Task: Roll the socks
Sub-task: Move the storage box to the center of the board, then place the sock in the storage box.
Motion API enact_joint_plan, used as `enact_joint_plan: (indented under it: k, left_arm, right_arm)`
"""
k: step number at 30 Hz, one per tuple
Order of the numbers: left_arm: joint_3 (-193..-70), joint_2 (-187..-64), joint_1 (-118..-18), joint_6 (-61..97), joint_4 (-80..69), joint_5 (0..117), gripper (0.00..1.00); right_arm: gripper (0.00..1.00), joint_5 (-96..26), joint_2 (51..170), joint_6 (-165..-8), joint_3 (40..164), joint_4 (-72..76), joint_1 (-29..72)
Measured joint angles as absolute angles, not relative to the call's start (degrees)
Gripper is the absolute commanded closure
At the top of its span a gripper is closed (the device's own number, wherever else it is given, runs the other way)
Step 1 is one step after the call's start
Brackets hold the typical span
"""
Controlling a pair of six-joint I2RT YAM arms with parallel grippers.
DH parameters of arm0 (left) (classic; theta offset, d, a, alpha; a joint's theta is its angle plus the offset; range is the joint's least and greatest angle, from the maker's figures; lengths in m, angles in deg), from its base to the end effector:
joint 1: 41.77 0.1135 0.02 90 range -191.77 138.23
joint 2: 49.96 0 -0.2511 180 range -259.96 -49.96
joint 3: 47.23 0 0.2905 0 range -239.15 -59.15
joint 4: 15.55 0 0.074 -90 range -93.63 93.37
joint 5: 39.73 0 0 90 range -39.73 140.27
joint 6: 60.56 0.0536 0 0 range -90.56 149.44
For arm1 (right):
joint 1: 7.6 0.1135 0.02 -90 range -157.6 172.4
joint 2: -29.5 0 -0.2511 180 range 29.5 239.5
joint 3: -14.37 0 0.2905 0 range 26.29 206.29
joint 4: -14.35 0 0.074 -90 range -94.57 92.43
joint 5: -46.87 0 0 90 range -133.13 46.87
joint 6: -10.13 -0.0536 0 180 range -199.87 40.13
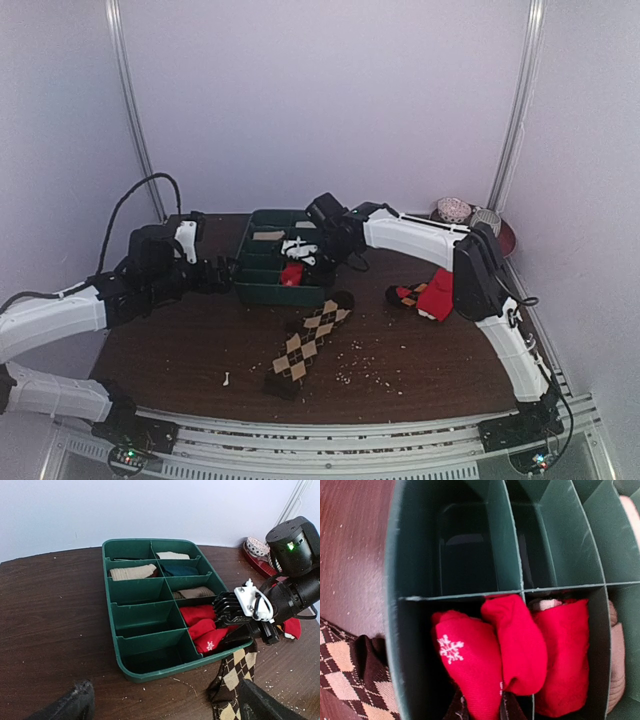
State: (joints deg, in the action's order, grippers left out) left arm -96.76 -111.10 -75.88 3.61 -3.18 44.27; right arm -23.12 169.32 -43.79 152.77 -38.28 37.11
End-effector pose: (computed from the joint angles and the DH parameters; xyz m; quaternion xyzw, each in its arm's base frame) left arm 0.2513 -0.1634 0.2232 0.0320 0.8373 -0.2338 0.4932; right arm 0.3959 0.4177 0.1676 -0.6479 0.6787 0.1877 0.2906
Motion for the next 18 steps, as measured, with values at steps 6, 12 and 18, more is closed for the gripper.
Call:
enact_joint_plan:
  k: [6,12,18]
  left_arm:
    - [-96.8,-111.4,-75.9,3.6,-3.2,44.8,0.02]
    - [-96.8,-111.4,-75.9,3.7,-3.6,45.0,0.02]
    - [-96.8,-111.6,-75.9,4.0,-3.6,45.0,0.02]
  right_arm:
    - [0.91,-23.1,170.8,-48.3,153.5,-42.6,37.1]
    - [0.7,-24.7,172.3,-53.2,155.2,-43.4,37.0]
    - [0.5,-26.3,170.9,-56.3,155.0,-42.1,36.8]
